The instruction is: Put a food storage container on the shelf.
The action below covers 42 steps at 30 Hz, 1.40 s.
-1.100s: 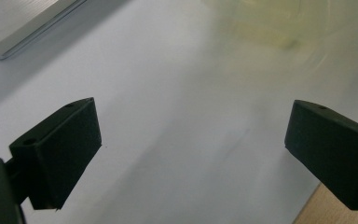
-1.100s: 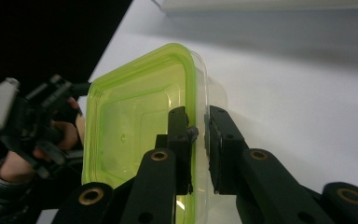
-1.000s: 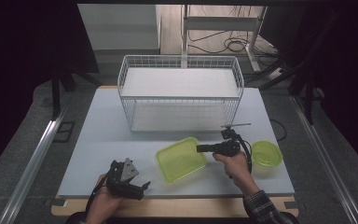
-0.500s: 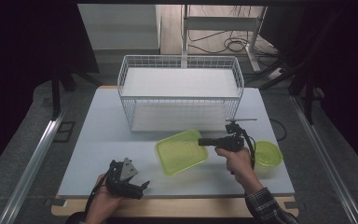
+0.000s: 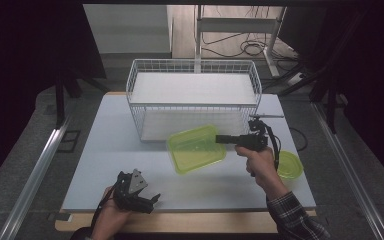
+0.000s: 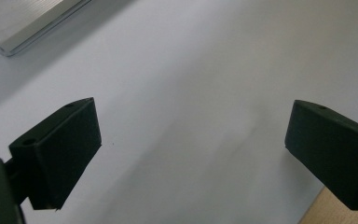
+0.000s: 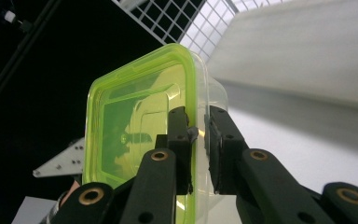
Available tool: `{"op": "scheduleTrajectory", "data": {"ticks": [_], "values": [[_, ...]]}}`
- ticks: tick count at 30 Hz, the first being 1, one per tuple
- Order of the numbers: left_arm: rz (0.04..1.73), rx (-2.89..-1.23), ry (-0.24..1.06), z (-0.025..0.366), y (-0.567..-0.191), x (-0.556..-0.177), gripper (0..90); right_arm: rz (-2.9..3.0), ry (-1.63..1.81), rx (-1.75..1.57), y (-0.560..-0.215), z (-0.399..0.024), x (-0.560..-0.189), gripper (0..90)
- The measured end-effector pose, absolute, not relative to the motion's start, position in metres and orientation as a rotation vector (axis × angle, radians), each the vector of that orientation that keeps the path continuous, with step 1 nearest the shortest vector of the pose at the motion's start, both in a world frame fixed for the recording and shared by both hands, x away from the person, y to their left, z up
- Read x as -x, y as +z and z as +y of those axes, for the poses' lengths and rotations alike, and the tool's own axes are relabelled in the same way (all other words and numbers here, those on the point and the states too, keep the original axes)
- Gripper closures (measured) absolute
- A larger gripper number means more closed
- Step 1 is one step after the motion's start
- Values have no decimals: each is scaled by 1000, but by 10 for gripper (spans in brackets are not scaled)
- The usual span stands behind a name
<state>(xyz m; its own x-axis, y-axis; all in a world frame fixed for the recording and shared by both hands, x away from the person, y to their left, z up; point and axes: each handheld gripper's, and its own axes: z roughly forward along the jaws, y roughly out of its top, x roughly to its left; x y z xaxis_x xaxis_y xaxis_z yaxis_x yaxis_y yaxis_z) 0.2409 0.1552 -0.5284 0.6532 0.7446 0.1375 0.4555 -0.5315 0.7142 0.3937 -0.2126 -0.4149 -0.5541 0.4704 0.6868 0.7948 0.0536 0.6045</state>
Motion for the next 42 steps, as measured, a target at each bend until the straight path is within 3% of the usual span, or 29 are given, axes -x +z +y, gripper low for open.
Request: {"op": "scheduleTrajectory", "data": {"ticks": [20,42], "values": [[925,-2213,576,155,-528,-241,30,-1988,-1586,1315,-360,-218,-412,811],[971,-2030,444,169,-522,-243,23,-1981,-1708,1472,-314,-204,-455,810]]}}
